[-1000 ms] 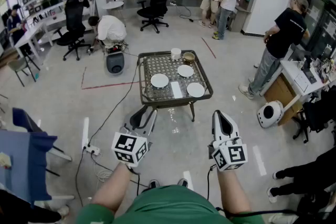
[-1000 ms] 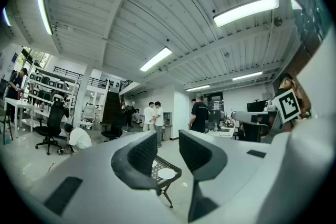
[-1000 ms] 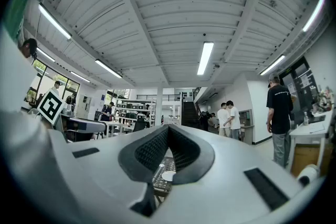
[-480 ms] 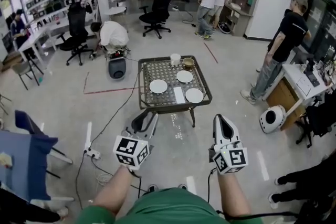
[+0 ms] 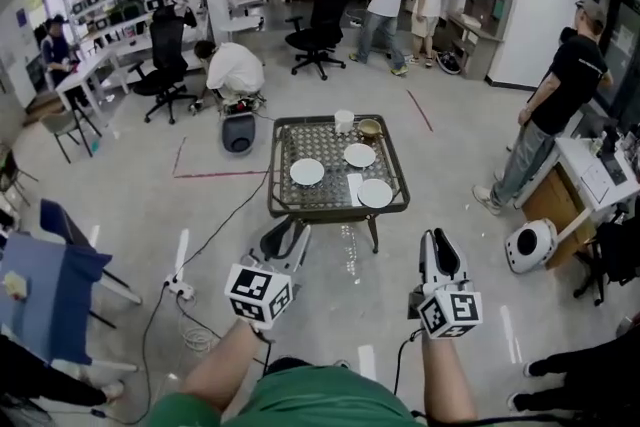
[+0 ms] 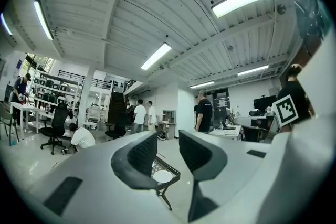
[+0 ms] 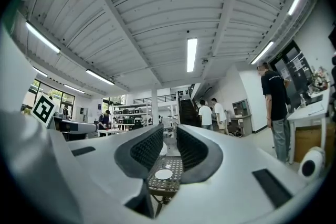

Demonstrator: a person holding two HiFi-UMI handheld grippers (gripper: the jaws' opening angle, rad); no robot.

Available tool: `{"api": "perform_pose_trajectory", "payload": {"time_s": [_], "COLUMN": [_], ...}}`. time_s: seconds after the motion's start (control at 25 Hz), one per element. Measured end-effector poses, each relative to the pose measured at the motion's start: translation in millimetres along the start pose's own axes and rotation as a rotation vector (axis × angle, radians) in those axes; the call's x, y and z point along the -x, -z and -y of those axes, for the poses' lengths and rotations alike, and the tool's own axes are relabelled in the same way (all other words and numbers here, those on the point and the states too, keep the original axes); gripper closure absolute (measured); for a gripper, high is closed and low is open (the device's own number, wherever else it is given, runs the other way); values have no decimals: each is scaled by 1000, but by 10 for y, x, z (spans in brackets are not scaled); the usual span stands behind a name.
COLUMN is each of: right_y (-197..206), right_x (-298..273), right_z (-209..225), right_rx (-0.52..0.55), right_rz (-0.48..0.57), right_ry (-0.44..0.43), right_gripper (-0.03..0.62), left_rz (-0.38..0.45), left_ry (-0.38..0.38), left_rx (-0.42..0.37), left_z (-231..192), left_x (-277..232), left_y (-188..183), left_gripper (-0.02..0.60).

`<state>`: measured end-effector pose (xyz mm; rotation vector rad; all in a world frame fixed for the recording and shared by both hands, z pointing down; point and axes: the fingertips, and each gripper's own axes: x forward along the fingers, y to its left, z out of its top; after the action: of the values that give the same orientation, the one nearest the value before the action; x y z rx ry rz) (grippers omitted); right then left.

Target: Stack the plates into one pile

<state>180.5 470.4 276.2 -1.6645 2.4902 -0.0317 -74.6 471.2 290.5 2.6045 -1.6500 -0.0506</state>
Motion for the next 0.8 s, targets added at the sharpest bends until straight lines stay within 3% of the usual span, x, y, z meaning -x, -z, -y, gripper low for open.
{"api": "perform_pose_trajectory", "payload": {"time_s": [0.44, 0.8], "right_y": [310, 494], "right_x": [-213, -709], "right_z": [291, 438], "right_rx": [-82, -92], "right_rz": [-60, -100], "right_ry": [-27, 17], "right_gripper": [499, 499], "left_rz": [-60, -75], "left_ry": [-98, -83], "left_rx": [10, 61], "left_z": [-119, -580], "left_x": [-41, -547], "left_y": [204, 351], "left_gripper": [442, 442]}}
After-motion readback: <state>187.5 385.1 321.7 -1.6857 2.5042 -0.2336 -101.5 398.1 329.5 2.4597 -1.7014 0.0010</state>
